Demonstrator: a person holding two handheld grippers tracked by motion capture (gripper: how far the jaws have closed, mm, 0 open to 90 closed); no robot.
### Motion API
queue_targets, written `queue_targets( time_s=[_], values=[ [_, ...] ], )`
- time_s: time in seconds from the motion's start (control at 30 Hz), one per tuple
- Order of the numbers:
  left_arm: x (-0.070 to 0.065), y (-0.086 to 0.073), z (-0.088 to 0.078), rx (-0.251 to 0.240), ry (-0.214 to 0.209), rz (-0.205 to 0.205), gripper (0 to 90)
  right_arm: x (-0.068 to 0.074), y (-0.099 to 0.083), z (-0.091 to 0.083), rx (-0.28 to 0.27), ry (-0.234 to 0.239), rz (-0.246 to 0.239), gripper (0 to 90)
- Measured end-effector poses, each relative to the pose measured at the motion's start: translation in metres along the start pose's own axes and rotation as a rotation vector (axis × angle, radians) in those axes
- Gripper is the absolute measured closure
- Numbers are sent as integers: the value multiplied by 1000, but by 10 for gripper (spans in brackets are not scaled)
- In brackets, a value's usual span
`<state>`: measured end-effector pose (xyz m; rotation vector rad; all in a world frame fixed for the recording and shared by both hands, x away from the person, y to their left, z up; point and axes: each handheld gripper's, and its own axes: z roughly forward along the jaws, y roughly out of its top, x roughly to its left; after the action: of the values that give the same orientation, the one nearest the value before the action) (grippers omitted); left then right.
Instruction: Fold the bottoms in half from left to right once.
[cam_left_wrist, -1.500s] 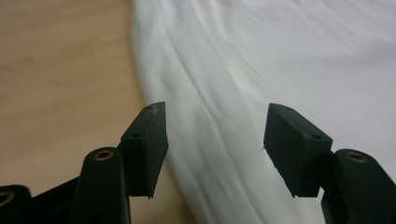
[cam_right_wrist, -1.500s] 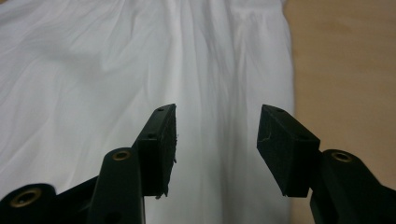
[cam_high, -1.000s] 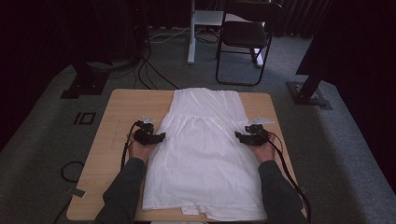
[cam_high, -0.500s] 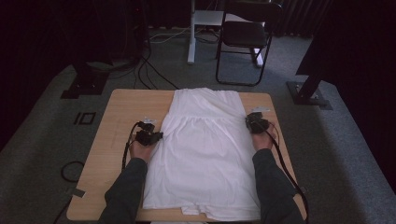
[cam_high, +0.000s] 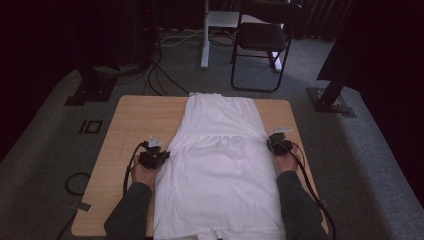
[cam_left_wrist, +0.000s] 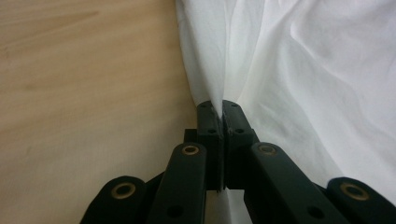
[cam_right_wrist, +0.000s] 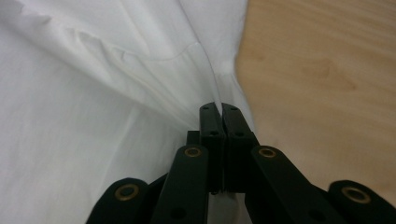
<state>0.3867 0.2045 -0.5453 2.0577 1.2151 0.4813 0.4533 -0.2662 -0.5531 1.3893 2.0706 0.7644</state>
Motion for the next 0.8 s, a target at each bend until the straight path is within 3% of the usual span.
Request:
queue_targets(
  time_s=[0.07,0.17,0.37,0.5,0.53,0.6,0.63,0.7,0.73,0.8],
  values=[
    [-3,-12,-10,-1,-8,-3,884,6,-12,-11,-18,21,-4,884],
    [-3,-31,-29,-24,-52,-58,883,16,-31,-28,-34,48,-9,883],
    [-21,-62,-60,1,-52,-16,881,31,-64,-64,-18,125,27,882],
    [-30,-81,-74,16,-81,-28,880,35,-84,-85,3,173,60,880],
    [-31,-84,-78,17,-102,-41,880,36,-89,-90,7,182,78,879],
    [-32,-87,-83,7,-99,-45,865,36,-97,-98,12,204,121,874],
    [-32,-87,-85,-2,-82,-48,817,36,-99,-100,19,208,132,851],
    [-28,-83,-87,-46,-66,-70,647,38,-98,-105,-7,207,116,677],
    [-23,-79,-86,-73,-71,-95,587,37,-94,-108,-41,213,108,585],
    [-17,-68,-82,-102,-52,-103,512,38,-75,-108,-71,227,82,439]
  ],
)
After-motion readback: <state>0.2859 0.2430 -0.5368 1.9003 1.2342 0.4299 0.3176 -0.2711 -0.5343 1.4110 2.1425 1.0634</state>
